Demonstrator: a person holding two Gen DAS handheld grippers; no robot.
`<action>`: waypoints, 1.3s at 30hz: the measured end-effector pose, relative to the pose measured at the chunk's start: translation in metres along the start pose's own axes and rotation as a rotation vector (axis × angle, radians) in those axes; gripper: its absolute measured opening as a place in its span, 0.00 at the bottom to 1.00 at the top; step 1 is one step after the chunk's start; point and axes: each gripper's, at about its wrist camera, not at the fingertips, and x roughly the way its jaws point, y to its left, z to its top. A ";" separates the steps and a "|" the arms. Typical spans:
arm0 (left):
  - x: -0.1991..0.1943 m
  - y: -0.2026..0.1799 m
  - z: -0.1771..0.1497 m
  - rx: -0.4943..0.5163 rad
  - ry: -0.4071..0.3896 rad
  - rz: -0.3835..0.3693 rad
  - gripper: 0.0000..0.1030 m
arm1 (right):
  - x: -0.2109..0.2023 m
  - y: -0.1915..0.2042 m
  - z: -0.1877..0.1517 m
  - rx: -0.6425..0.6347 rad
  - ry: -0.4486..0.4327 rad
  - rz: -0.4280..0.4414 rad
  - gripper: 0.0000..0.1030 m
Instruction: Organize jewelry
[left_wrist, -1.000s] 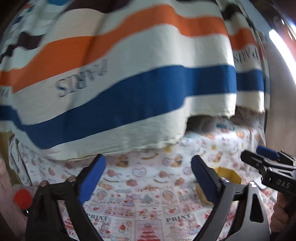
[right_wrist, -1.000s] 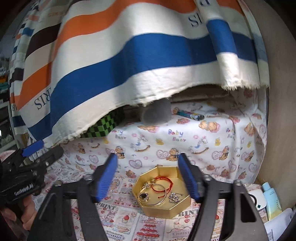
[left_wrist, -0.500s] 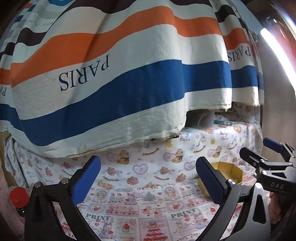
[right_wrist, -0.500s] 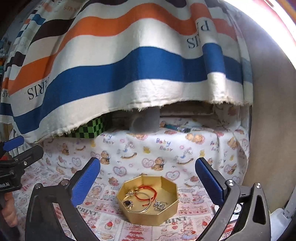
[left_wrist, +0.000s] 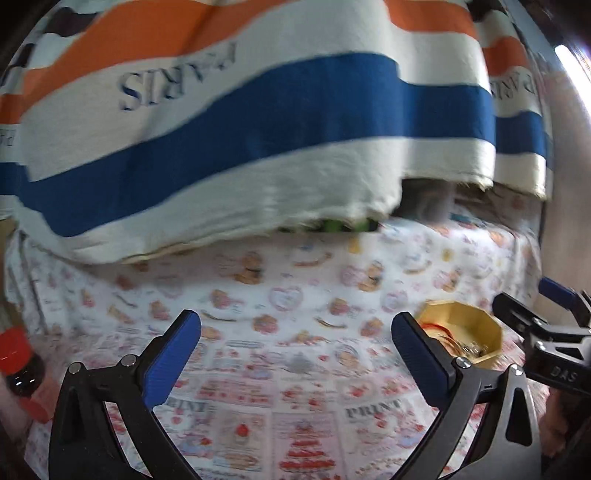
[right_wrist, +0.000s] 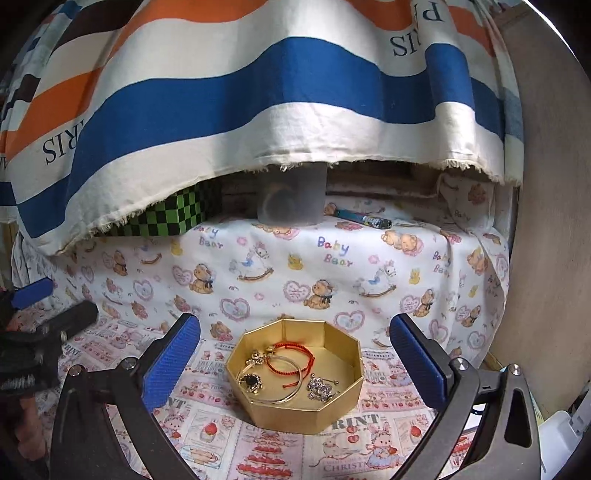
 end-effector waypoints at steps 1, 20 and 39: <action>0.001 -0.001 0.000 0.006 0.005 0.002 0.99 | 0.000 0.000 0.000 0.002 0.000 -0.001 1.00; 0.002 0.006 -0.001 -0.016 0.009 0.079 1.00 | 0.000 0.004 0.000 -0.019 0.004 0.059 1.00; -0.005 0.004 -0.001 0.007 0.002 0.076 1.00 | 0.000 0.004 0.001 -0.014 0.004 0.050 1.00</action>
